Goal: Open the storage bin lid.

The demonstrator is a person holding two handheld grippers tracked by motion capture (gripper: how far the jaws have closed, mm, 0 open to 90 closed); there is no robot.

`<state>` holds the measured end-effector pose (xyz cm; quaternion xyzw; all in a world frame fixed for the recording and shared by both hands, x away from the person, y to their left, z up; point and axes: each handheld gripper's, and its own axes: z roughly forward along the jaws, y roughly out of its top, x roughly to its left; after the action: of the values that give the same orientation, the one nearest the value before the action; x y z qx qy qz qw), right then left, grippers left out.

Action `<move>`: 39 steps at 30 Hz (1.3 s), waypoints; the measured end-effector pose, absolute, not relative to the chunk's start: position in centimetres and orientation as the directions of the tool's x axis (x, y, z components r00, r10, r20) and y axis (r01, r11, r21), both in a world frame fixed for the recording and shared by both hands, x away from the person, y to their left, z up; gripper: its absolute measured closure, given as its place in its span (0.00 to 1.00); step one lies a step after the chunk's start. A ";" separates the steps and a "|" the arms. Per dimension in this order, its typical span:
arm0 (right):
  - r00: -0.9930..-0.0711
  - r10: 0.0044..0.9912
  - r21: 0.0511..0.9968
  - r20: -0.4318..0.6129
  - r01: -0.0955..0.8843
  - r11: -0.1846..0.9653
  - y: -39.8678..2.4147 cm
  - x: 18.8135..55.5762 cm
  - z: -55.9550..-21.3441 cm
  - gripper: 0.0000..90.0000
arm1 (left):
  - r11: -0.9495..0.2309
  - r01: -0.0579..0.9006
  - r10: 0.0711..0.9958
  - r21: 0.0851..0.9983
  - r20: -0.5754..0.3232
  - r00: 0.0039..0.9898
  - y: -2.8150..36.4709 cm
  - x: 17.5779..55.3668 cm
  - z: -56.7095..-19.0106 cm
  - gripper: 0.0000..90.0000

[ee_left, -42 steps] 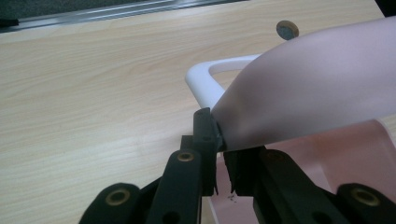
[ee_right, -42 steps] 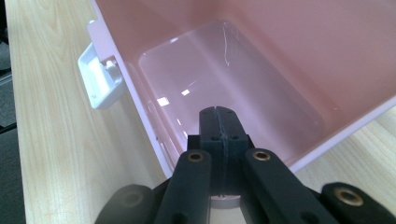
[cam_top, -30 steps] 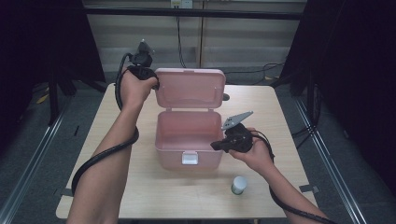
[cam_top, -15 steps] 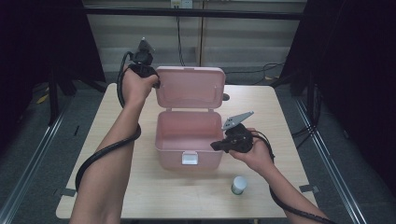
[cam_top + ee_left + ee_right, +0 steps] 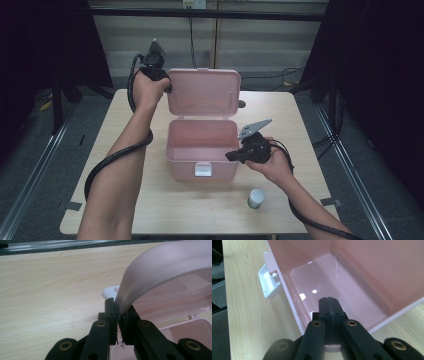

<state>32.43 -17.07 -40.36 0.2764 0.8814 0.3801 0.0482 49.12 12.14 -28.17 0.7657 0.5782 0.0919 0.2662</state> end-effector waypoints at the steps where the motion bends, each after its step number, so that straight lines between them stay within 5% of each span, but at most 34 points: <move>1: -0.843 0.524 0.694 0.123 0.451 0.561 -17.1 32.4 -40.3 1.00 | -0.185 0.839 0.935 0.512 -0.172 0.311 12.2 49.2 -28.2 0.95; 39: -0.848 0.512 0.705 0.139 0.447 0.550 -17.3 32.5 -40.4 1.00 | -0.169 0.856 0.937 0.490 -0.189 0.293 12.2 52.0 -30.0 0.97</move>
<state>32.53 -17.28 -40.45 0.2726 0.8794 0.3881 0.0415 52.04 12.25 -29.96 0.7604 0.5895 0.0783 0.2612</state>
